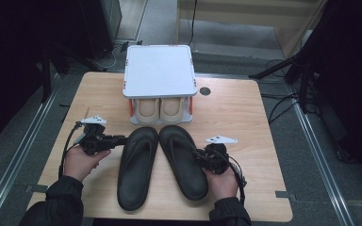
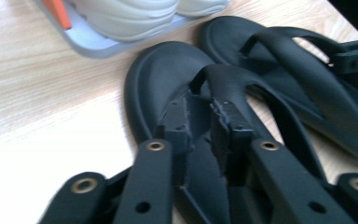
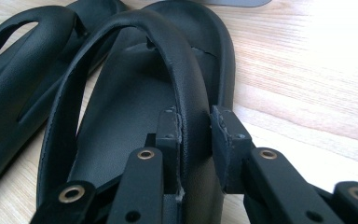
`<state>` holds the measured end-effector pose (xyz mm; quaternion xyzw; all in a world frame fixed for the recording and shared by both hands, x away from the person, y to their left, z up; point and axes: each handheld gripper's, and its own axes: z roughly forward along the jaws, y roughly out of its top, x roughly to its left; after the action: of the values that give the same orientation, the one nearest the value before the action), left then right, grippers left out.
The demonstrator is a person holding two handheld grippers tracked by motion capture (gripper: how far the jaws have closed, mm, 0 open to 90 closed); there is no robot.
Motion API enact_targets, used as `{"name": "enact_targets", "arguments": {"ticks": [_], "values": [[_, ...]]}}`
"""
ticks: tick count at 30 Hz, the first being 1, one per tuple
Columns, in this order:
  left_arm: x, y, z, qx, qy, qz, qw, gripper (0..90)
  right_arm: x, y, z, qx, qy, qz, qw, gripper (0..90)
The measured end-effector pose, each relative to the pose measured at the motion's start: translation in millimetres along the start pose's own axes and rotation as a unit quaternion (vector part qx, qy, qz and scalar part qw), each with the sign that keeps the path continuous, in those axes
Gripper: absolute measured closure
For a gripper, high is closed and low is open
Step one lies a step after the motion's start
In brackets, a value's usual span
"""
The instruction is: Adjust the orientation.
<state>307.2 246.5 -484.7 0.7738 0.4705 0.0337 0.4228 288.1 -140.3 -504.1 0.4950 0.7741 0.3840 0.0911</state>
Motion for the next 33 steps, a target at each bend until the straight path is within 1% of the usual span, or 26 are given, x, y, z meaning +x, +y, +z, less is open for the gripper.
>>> {"name": "enact_targets", "arguments": {"ticks": [2, 5, 6, 7, 9, 11, 14, 16, 17, 19, 20, 21, 24, 27, 30, 31, 33], "values": [[0.8, -0.2, 0.8, 0.006, -0.003, -0.002, 1.0000, 80.4, 1.6, -0.7, 1.8, 0.001, 0.000, -0.005, 1.0000, 74.0], [3.0, -0.6, 1.4, 0.011, -0.001, -0.001, 0.9999, 81.8, 2.8, -1.6, 3.1, 0.003, 0.002, -0.006, 1.0000, 70.8], [3.5, -0.8, 1.5, 0.009, 0.002, -0.004, 0.9999, 81.8, 2.8, -1.9, 3.3, 0.002, 0.002, -0.008, 1.0000, 69.2], [4.8, -0.8, 1.1, 0.010, 0.002, -0.002, 1.0000, 81.9, 2.5, -2.1, 2.9, -0.003, 0.004, -0.011, 0.9999, 66.5], [6.8, -1.3, 0.9, 0.010, 0.004, -0.003, 0.9999, 82.2, 0.9, -0.8, -1.0, -0.018, 0.017, -0.013, 0.9996, 65.1], [9.0, -1.9, 1.0, 0.014, 0.002, -0.006, 0.9999, 83.0, -0.9, 2.6, -8.3, -0.036, 0.020, -0.021, 0.9989, 68.3], [9.5, -2.6, 2.5, 0.019, 0.001, -0.005, 0.9998, 85.8, -5.9, 5.1, -13.9, -0.044, 0.022, -0.030, 0.9984, 78.3], [10.3, -3.4, 4.7, 0.027, 0.005, 0.000, 0.9996, 87.6, -10.8, 6.2, -13.4, -0.040, 0.024, -0.025, 0.9986, 85.1], [10.9, -3.8, 5.9, 0.030, 0.004, -0.001, 0.9995, 88.6, -12.1, 6.4, -12.0, -0.037, 0.022, -0.024, 0.9988, 86.6], [14.0, -6.0, 9.4, 0.035, 0.008, -0.005, 0.9993, 89.2, -14.5, 7.0, -6.9, -0.034, 0.024, -0.021, 0.9989, 89.2], [15.4, -6.9, 10.4, 0.039, 0.005, -0.008, 0.9992, 89.4, -14.7, 7.5, -1.6, -0.026, 0.017, -0.023, 0.9993, 90.0], [16.3, -8.4, 12.0, 0.041, 0.007, -0.011, 0.9991, 89.4, -14.9, 7.8, 1.3, -0.023, 0.015, -0.025, 0.9993, 90.0], [18.5, -11.7, 13.9, 0.051, 0.010, -0.012, 0.9986, 89.4, -16.0, 9.3, 10.6, -0.009, 0.002, -0.033, 0.9994, 90.0], [20.0, -14.7, 16.3, 0.058, 0.013, -0.014, 0.9982, 89.4, -17.6, 11.3, 16.3, 0.000, -0.002, -0.036, 0.9994, 90.0], [20.0, -17.4, 19.6, 0.068, 0.014, -0.013, 0.9975, 89.4, -18.3, 12.1, 20.0, 0.006, -0.001, -0.039, 0.9992, 90.0], [19.6, -17.7, 19.8, 0.066, 0.014, -0.014, 0.9976, 89.4, -18.3, 12.2, 21.0, 0.011, 0.000, -0.040, 0.9991, 90.0], [19.7, -18.4, 19.9, 0.064, 0.014, -0.016, 0.9977, 89.4, -18.2, 12.8, 22.4, 0.009, 0.000, -0.039, 0.9992, 90.0]]}}
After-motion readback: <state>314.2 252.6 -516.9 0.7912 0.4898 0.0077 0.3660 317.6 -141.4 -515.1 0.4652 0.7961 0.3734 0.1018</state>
